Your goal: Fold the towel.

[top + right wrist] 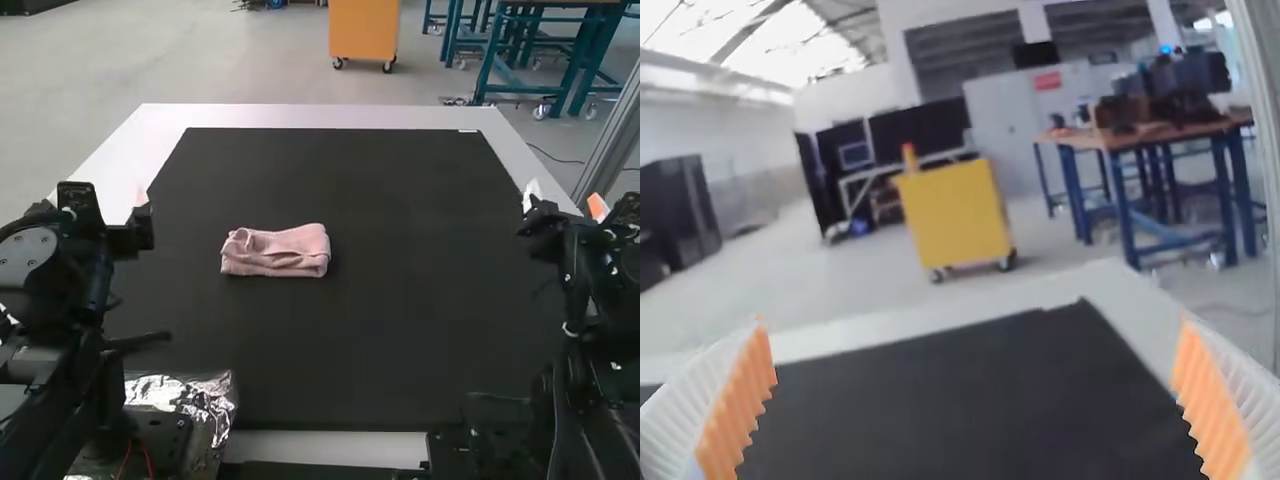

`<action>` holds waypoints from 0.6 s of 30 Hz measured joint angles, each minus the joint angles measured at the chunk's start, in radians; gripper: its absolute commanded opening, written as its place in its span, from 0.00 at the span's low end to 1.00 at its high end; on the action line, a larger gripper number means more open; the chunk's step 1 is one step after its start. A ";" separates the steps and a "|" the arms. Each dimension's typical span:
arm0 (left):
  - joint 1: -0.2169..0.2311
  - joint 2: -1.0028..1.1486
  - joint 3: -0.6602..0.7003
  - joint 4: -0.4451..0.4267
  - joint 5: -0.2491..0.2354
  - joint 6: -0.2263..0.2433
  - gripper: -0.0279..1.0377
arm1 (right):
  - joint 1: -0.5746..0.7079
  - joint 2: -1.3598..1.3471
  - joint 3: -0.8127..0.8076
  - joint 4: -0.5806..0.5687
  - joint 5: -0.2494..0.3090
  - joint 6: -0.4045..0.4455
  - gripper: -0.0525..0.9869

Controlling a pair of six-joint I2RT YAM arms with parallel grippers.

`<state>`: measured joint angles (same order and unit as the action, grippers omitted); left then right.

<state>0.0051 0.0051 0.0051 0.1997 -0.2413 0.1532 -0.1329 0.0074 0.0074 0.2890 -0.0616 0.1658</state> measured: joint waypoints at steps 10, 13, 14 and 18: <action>0.000 0.000 0.000 -0.243 -0.004 -0.333 0.94 | 0.000 0.000 -0.002 -0.287 0.001 -0.054 0.93; 0.000 0.000 0.000 -0.253 -0.004 -0.444 0.94 | 0.000 0.000 -0.002 -0.287 0.001 -0.066 0.93; 0.000 0.000 0.000 -0.254 -0.005 -0.467 0.94 | 0.000 0.000 -0.002 -0.287 0.001 -0.069 0.93; 0.000 0.000 0.000 -0.254 -0.006 -0.524 0.94 | 0.000 0.000 -0.002 -0.287 0.001 -0.074 0.93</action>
<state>0.0055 0.0055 0.0051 -0.0540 -0.2470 -0.3706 -0.1329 0.0078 0.0055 0.0021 -0.0605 0.0917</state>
